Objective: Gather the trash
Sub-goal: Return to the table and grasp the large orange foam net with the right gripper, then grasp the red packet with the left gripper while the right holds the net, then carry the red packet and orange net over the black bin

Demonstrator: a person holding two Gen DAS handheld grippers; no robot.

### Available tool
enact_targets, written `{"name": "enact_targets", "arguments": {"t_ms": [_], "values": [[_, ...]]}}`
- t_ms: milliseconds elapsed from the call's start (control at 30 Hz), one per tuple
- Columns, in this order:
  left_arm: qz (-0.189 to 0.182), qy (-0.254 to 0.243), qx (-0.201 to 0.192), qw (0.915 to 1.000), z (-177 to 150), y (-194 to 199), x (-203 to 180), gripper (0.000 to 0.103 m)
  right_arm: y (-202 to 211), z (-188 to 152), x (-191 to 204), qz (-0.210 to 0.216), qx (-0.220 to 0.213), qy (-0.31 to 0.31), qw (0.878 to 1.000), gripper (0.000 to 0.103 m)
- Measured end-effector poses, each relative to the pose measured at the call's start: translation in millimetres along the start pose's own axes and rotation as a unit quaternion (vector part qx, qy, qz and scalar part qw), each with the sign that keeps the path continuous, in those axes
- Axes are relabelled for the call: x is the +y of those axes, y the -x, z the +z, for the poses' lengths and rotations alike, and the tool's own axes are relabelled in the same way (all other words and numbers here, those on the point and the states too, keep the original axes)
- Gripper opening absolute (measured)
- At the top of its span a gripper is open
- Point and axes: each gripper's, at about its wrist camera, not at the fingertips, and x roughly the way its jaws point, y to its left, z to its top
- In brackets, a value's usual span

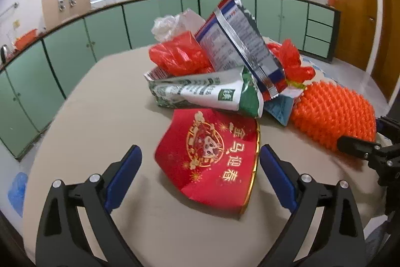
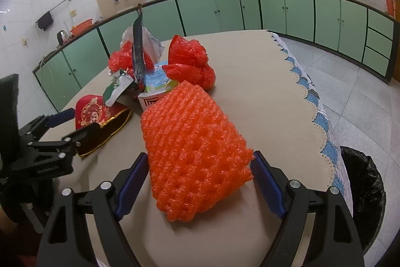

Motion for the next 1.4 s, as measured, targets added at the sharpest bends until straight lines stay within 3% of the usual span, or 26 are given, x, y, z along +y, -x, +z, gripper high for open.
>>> {"name": "enact_targets", "arguments": {"t_ms": [300, 333, 500, 533, 700, 867, 1400], "values": [[-0.032, 0.025, 0.041, 0.9984, 8.0, -19.5, 9.0, 0.091, -2.7, 2.0, 1.8, -0.002, 0.003, -0.003, 1.0, 0.082], [-0.036, 0.025, 0.041, 0.9982, 8.4, -20.5, 9.0, 0.083, -2.7, 2.0, 1.5, -0.002, 0.003, -0.003, 1.0, 0.082], [-0.034, 0.021, 0.034, 0.9986, 6.4, -18.8, 6.7, 0.082, -4.2, 4.4, -0.7, -0.001, 0.005, -0.01, 1.0, 0.078], [-0.032, 0.021, 0.031, 0.9988, 5.4, -17.4, 7.7, 0.069, -3.8, 4.7, -1.9, -0.002, 0.005, -0.013, 1.0, 0.076], [-0.036, 0.023, 0.023, 0.9988, 4.1, -9.6, 2.3, 0.068, -1.6, 6.9, -9.8, 0.01, 0.008, -0.031, 0.999, 0.055], [-0.037, 0.017, 0.011, 0.9991, 0.1, 1.9, -8.4, 0.067, 4.6, 7.8, -12.4, 0.009, 0.002, -0.033, 0.999, 0.048], [-0.074, 0.004, -0.024, 0.997, 15.7, 37.2, -33.7, 0.066, 46.5, 16.8, -30.6, -0.007, -0.044, -0.053, 0.998, 0.045]]}}
